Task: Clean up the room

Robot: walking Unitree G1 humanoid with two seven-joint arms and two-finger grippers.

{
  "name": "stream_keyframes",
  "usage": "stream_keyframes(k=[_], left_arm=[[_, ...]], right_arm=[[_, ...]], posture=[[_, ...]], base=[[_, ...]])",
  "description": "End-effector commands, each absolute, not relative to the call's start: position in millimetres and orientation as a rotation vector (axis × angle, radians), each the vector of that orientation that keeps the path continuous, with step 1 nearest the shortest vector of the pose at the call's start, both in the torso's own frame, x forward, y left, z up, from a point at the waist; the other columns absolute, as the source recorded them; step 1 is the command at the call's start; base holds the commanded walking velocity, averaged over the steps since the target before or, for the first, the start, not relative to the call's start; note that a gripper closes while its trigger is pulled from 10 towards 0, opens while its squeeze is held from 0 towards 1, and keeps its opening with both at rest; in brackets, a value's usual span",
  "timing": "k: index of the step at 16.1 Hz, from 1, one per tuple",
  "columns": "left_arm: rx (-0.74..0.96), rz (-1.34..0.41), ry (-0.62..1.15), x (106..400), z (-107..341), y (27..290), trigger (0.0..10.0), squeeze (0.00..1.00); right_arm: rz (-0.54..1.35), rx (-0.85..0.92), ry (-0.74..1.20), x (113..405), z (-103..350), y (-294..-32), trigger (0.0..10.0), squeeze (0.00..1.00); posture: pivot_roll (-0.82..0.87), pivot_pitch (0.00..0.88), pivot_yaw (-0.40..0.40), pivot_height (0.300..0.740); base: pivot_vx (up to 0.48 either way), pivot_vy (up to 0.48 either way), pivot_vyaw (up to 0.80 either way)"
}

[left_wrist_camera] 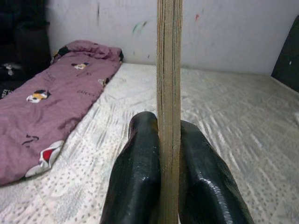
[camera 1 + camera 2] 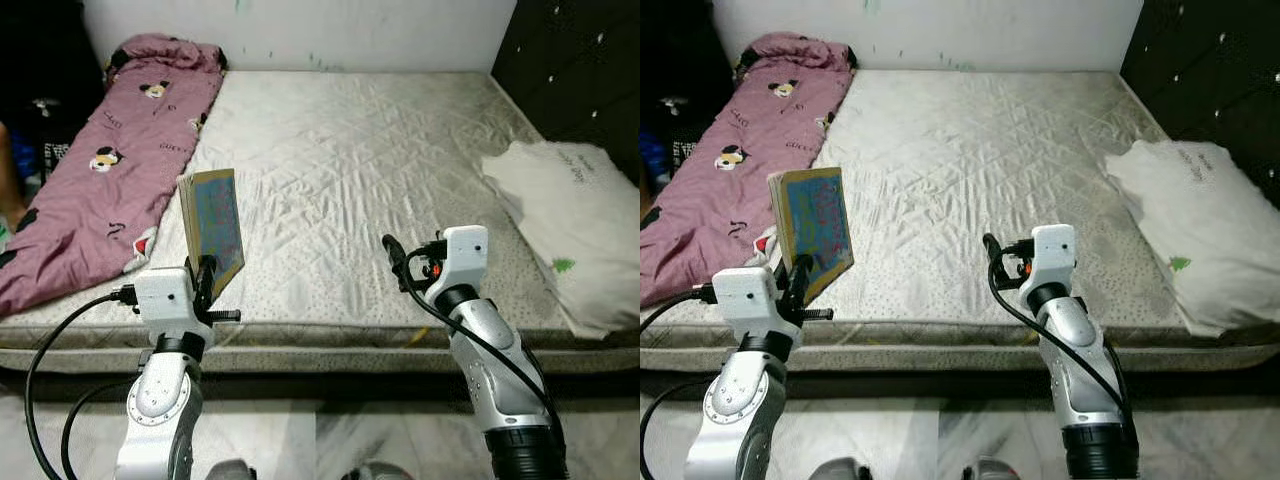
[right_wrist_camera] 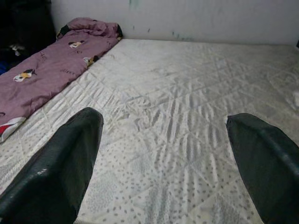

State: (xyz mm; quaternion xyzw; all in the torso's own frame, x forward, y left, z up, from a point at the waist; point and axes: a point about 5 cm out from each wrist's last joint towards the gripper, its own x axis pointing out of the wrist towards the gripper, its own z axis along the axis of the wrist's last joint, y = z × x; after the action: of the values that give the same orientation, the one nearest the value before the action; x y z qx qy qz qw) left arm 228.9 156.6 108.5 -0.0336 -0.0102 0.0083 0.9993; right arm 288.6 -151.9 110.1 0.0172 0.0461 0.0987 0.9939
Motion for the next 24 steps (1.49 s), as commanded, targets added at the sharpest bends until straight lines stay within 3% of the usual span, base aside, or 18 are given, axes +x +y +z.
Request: stream_keyframes(k=[1, 8, 18, 24], left_arm=[[-0.064, 0.008, -0.076, 231, 118, 158, 10.0, 0.00], [-0.056, 0.022, -0.048, 231, 115, 159, 10.0, 0.00], [-0.024, 0.122, -0.029, 231, 110, 167, 10.0, 0.00], [-0.039, 0.086, -0.020, 231, 110, 164, 10.0, 0.00]], right_arm=[[0.202, 0.037, 0.085, 291, 112, -151, 10.0, 0.00], [0.194, 0.033, 0.073, 294, 114, -151, 10.0, 0.00], [0.138, 0.055, 0.025, 320, 127, -157, 10.0, 0.00], [0.133, 0.064, 0.024, 321, 126, -157, 10.0, 0.00]], posture=[[-0.06, 0.008, -0.016, 0.740], [-0.06, 0.008, -0.014, 0.740], [-0.04, 0.007, -0.013, 0.740], [-0.05, 0.007, -0.012, 0.740]], base=[[0.337, 0.000, 0.00], [0.377, 0.000, 0.00], [0.000, 0.000, 0.00], [0.000, 0.000, -0.77]])
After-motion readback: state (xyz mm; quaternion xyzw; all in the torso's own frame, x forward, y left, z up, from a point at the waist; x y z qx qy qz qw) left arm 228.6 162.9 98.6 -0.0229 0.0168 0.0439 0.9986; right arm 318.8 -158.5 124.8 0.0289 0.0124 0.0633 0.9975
